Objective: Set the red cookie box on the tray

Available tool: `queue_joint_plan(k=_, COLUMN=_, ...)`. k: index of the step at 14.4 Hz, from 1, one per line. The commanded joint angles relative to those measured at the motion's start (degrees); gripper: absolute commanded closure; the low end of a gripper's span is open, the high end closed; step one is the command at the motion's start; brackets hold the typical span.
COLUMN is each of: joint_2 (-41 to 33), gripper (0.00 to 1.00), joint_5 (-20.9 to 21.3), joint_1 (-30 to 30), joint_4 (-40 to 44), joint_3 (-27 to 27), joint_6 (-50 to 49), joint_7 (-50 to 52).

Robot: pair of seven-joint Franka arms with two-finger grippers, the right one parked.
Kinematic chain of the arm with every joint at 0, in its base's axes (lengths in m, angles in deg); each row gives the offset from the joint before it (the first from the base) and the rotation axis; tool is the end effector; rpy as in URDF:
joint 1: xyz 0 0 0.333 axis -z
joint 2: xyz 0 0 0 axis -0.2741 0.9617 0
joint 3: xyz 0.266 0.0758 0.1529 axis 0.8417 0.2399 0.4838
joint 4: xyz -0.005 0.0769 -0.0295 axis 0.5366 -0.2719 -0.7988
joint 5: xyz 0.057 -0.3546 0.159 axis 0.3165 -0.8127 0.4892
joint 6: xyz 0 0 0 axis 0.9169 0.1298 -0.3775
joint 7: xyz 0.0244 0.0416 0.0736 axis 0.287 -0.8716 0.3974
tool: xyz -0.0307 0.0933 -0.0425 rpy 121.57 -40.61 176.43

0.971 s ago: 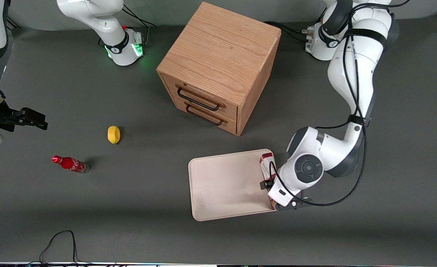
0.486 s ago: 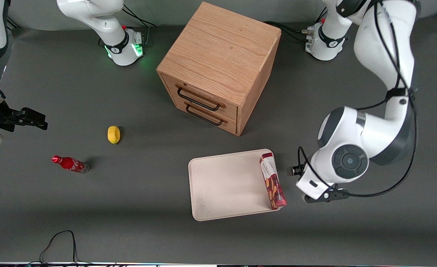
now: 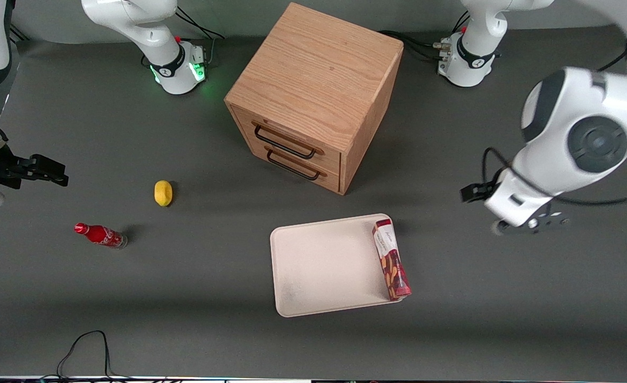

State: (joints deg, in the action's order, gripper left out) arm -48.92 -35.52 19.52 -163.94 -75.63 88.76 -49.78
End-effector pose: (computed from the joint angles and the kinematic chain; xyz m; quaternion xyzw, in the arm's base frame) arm 0.5973 -0.1245 0.4940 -0.9958 -0.0450 0.0645 0.0467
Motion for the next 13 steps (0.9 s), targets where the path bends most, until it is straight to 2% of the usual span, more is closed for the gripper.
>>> queue_joint_plan(k=1, joint_2=-9.3, gripper=0.0, joint_5=-1.1, joint_1=0.2, joint_4=-8.4, joint_3=6.0, joint_6=0.1, joint_7=-7.4)
queue_joint_plan(k=5, joint_2=-12.8, gripper=0.0, joint_5=-0.9, joint_1=-0.5, joint_4=-8.0, joint_3=11.2, joint_6=-3.7, joint_7=-9.0)
queue_joint_plan(k=9, joint_2=-12.9, gripper=0.0, joint_5=-0.8, joint_1=0.6, joint_4=-6.1, joint_3=15.0, joint_6=-4.0, joint_7=-12.8)
queue_joint_plan(k=11, joint_2=-12.8, gripper=0.0, joint_5=-0.9, joint_1=4.2, joint_4=-6.1, joint_3=19.6, joint_6=-4.0, joint_7=-13.4)
queue_joint_plan(k=13, joint_2=-12.7, gripper=0.0, joint_5=-1.0, joint_1=5.1, joint_4=-5.9, joint_3=20.4, joint_6=-3.9, joint_7=-13.4)
